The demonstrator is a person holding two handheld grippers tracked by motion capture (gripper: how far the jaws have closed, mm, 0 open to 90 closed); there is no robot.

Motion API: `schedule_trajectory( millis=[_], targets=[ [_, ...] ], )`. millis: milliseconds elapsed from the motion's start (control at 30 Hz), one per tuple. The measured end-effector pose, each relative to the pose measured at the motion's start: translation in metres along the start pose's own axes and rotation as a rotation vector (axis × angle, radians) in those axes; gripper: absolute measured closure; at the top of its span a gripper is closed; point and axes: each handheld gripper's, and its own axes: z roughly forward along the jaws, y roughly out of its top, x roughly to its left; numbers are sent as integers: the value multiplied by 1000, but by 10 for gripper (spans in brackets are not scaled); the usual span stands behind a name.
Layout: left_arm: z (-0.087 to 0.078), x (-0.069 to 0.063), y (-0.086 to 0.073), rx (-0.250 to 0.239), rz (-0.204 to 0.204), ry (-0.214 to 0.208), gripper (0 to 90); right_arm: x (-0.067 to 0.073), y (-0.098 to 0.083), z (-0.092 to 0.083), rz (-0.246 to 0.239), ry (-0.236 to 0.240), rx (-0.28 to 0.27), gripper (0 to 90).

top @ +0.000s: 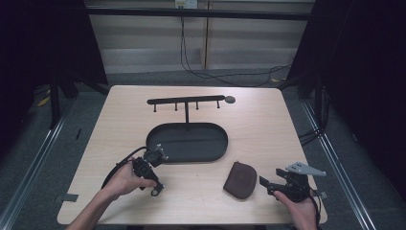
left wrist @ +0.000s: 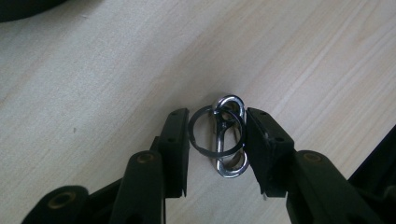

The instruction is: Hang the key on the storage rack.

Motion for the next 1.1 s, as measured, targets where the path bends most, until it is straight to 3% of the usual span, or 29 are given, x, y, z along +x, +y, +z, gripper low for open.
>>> schedule_trajectory(
  millis=[167,333,800,933,1100],
  targets=[
    [-3,-3,4,17,24,16,610,0,0,0,4,1,1,224],
    [0,-8,10,21,49,5,611,0,0,0,5,1,0,224],
    [-3,-9,15,18,65,2,611,0,0,0,6,1,5,224],
    [0,-9,17,23,51,3,607,0,0,0,6,1,5,224],
    [2,-11,19,36,49,7,563,0,0,1,5,0,6,223]
  ],
)
